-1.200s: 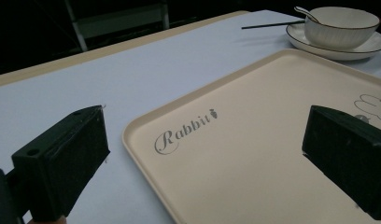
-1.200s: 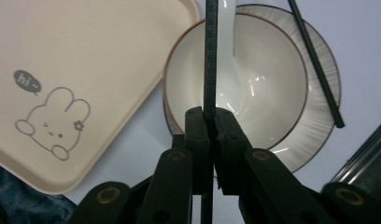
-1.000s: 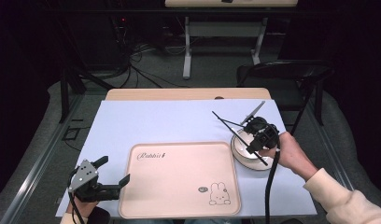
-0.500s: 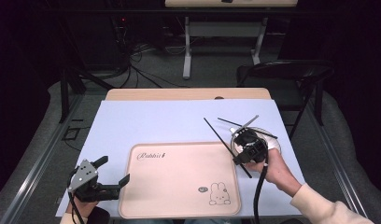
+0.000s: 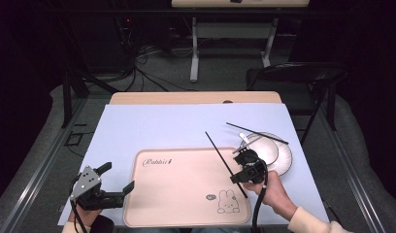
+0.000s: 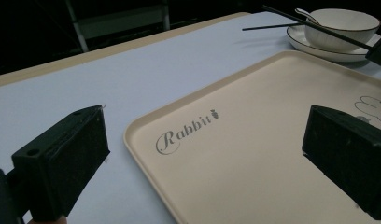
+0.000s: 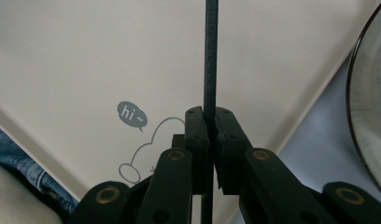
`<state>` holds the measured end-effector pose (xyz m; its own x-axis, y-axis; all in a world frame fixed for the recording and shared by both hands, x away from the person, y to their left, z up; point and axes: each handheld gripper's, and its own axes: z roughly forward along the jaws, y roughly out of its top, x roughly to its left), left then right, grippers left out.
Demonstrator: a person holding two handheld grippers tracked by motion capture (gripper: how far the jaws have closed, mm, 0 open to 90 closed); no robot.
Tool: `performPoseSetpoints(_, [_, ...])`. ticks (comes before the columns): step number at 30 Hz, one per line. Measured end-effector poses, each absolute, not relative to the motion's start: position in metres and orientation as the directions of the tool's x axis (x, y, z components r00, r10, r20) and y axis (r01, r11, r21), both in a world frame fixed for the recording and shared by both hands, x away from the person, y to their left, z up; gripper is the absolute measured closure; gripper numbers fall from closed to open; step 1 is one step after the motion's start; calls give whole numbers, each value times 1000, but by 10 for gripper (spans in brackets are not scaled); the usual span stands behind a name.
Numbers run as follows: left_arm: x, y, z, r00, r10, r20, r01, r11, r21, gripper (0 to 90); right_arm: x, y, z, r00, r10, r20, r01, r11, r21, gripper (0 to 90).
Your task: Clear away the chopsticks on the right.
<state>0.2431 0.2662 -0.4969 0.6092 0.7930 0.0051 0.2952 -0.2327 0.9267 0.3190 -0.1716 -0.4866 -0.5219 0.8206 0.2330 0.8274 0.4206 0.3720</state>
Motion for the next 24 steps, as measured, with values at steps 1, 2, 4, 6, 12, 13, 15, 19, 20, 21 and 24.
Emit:
performPoseSetpoints(1, [243, 266, -497, 609, 793, 5, 295, -233, 927, 0, 318, -171, -490, -521, 818, 243, 830, 421, 365, 851])
performPoseSetpoints(2, [243, 266, -497, 608, 794, 5, 296, -233, 926, 0, 316, -171, -494, -514, 821, 247, 835, 415, 360, 851])
performPoseSetpoints(4, [243, 266, -497, 610, 792, 4, 295, -232, 927, 1, 312, -170, -501, -515, 819, 253, 837, 417, 355, 851])
performPoseSetpoints(6, [243, 266, -497, 611, 792, 5, 294, -233, 927, 0, 309, -170, -506, -508, 824, 251, 840, 410, 355, 851])
performPoseSetpoints(12, [243, 266, -497, 609, 793, 6, 294, -232, 927, 1, 305, -169, -520, -494, 831, 257, 852, 404, 331, 850])
performPoseSetpoints(13, [243, 266, -497, 609, 793, 6, 294, -232, 927, 1, 304, -169, -522, -490, 832, 261, 855, 400, 330, 850])
performPoseSetpoints(15, [243, 267, -497, 609, 793, 3, 294, -230, 928, 0, 303, -166, -525, -496, 830, 254, 852, 409, 326, 849])
performPoseSetpoints(19, [243, 267, -497, 610, 793, 4, 292, -229, 928, 1, 301, -162, -529, -509, 828, 234, 843, 426, 328, 848])
performPoseSetpoints(20, [243, 267, -497, 609, 793, 3, 293, -228, 929, 0, 301, -161, -529, -502, 832, 238, 848, 419, 324, 848])
performPoseSetpoints(21, [243, 267, -497, 609, 793, 3, 293, -228, 929, 0, 301, -161, -529, -502, 832, 238, 848, 419, 324, 848])
performPoseSetpoints(24, [242, 267, -497, 609, 793, 3, 291, -227, 929, 1, 299, -160, -530, -506, 833, 221, 843, 425, 329, 831])
